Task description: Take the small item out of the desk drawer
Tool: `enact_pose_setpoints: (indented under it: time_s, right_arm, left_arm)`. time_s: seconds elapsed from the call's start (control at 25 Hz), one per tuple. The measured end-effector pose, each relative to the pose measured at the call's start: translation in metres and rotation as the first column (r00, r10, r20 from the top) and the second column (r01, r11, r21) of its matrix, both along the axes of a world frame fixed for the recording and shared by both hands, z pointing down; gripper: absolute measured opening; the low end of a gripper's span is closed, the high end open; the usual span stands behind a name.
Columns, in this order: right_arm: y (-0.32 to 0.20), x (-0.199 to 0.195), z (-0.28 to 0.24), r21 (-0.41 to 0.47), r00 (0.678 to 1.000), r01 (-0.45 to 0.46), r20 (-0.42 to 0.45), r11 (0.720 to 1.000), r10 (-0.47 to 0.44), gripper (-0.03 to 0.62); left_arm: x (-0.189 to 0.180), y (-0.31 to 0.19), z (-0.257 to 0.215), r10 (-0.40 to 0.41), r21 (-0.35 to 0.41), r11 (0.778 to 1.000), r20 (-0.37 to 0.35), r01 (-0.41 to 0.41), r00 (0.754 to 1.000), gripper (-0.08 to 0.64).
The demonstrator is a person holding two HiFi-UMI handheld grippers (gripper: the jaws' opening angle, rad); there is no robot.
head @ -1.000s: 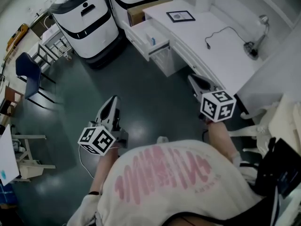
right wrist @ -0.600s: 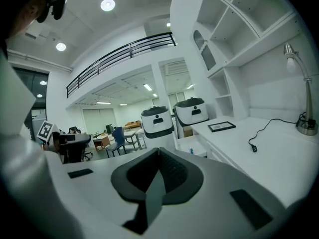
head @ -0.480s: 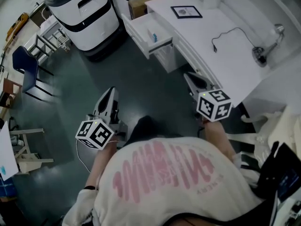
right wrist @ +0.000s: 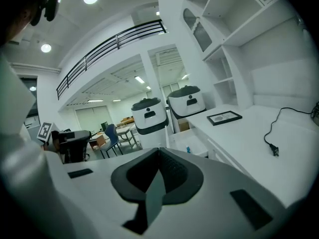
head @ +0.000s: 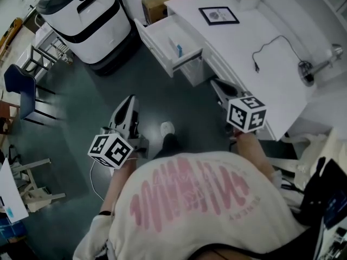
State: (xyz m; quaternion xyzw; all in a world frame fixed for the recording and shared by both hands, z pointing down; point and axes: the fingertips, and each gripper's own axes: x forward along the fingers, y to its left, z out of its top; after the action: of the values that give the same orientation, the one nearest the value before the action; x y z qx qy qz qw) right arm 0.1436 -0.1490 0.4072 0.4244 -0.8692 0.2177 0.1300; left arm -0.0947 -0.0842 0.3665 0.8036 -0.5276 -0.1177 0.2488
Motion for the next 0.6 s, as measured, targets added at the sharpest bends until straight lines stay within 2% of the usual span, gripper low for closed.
enact_pose_setpoints:
  time_s: [0.16,0.44,0.6]
  right_arm:
    - [-0.062,-0.02,-0.007,-0.003,1.0,-0.011,0.01,1.0,0.011,0.018]
    - [-0.165,-0.056,-0.037,0.057,0.996,-0.049,0.072,0.997,0.045,0.018]
    - [-0.205,-0.077,-0.037,0.072,0.993,-0.055,0.104,0.996,0.048,0.018]
  left_arm:
    - [-0.023,-0.061,-0.011,0.001,0.024,1.0,-0.004,-0.001,1.0,0.029]
    - [-0.064,-0.165,-0.042,0.019,0.09,0.996,0.019,-0.021,1.0,0.028]
    - [-0.079,-0.208,-0.038,0.025,0.088,0.996,0.027,-0.028,0.999,0.029]
